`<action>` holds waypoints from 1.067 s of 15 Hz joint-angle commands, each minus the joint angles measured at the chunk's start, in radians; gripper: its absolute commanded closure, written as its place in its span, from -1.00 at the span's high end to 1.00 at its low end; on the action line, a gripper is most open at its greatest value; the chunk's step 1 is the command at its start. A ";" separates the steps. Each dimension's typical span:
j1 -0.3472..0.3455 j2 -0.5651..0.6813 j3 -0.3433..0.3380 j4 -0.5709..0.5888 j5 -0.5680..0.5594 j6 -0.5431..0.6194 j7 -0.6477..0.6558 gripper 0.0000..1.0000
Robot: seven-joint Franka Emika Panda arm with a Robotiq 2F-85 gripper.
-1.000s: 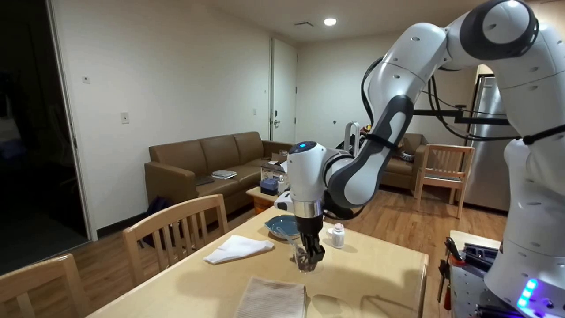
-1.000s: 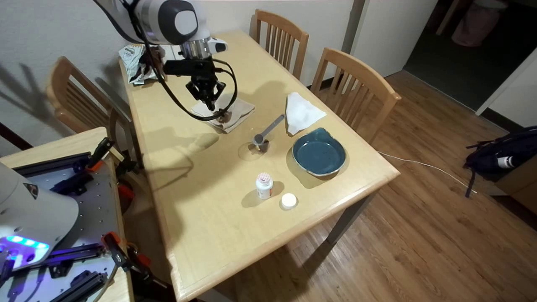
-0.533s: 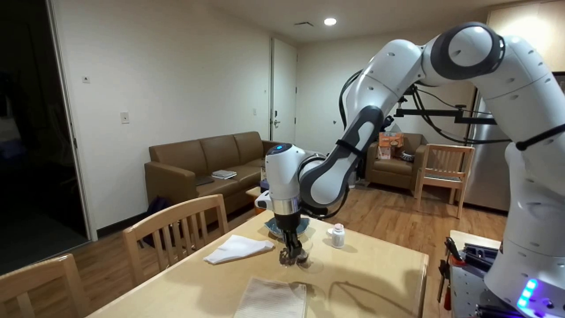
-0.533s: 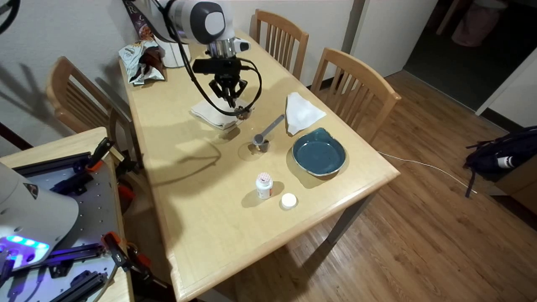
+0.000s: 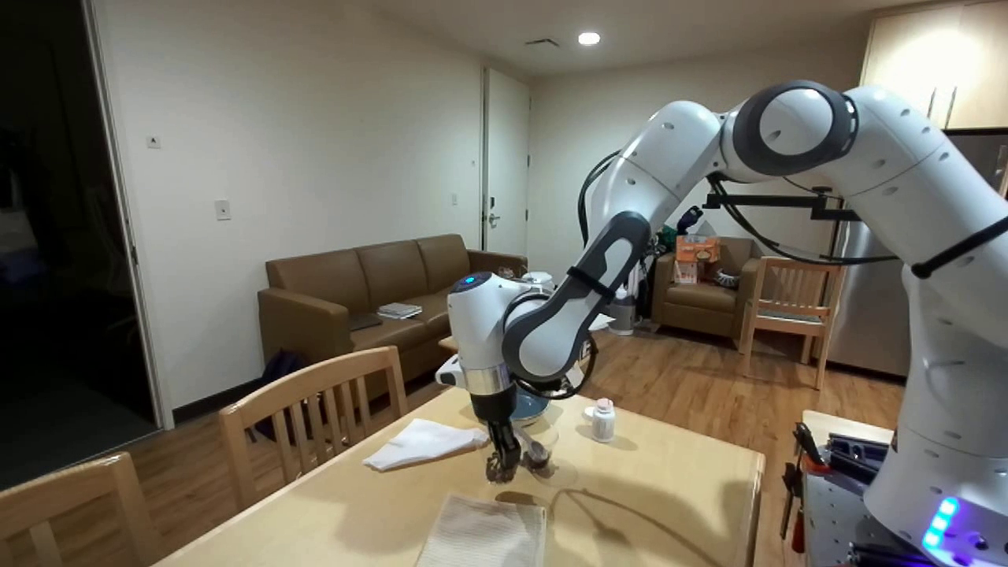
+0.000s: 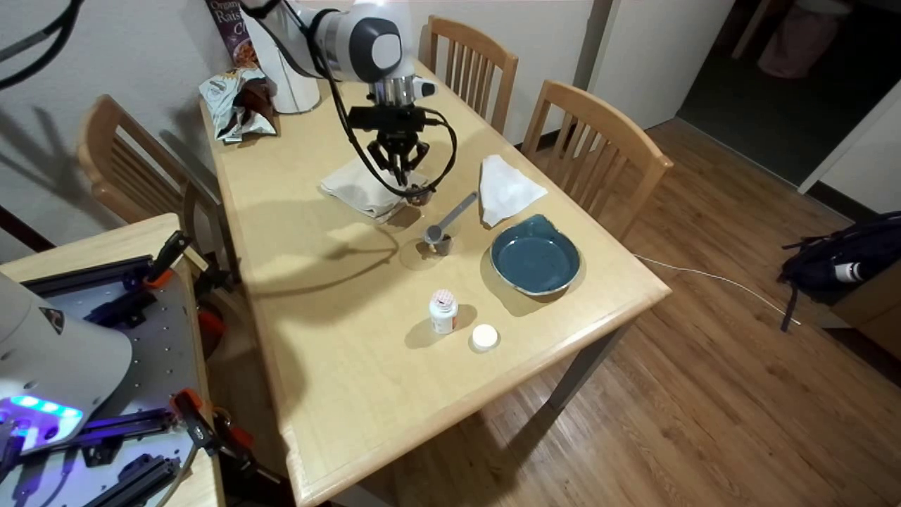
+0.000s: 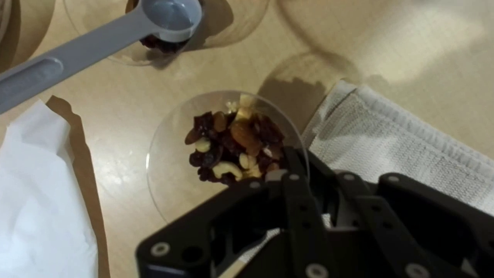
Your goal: Take the spoon from the bowl and put it in the cup, then move the two cups slightly forward
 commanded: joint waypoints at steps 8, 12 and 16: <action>-0.025 0.063 0.042 0.137 0.050 -0.239 -0.051 -0.91; -0.044 0.081 0.068 0.160 0.075 -0.255 -0.107 -0.91; -0.032 0.086 0.053 0.173 0.073 -0.266 -0.066 -0.91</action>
